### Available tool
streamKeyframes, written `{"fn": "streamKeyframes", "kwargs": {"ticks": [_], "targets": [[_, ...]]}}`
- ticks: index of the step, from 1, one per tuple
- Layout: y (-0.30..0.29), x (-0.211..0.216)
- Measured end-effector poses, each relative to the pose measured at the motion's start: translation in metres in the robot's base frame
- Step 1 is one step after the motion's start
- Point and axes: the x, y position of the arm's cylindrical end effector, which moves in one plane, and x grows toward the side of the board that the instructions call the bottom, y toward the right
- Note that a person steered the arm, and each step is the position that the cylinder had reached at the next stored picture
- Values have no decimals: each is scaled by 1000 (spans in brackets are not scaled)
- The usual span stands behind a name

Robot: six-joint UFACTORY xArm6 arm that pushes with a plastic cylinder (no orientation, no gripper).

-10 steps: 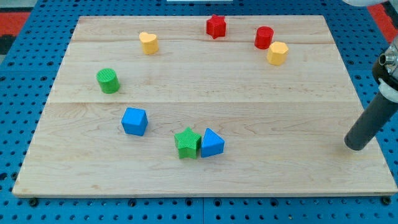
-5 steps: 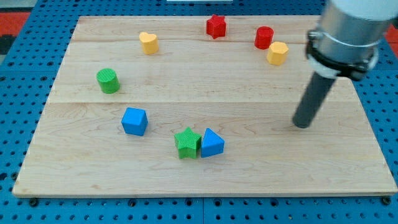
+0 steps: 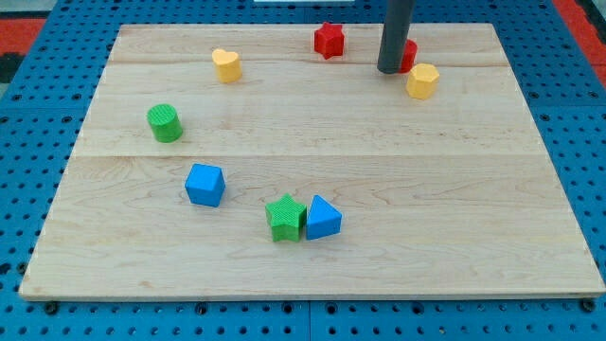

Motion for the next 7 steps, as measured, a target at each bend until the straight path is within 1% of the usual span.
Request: {"fn": "streamKeyframes", "kwargs": {"ticks": [2,3,4,5,6,7], "targets": [[-22,-54],[-93,-45],[-114,-19],[-162,-29],[-104,-30],[-102,-41]]}}
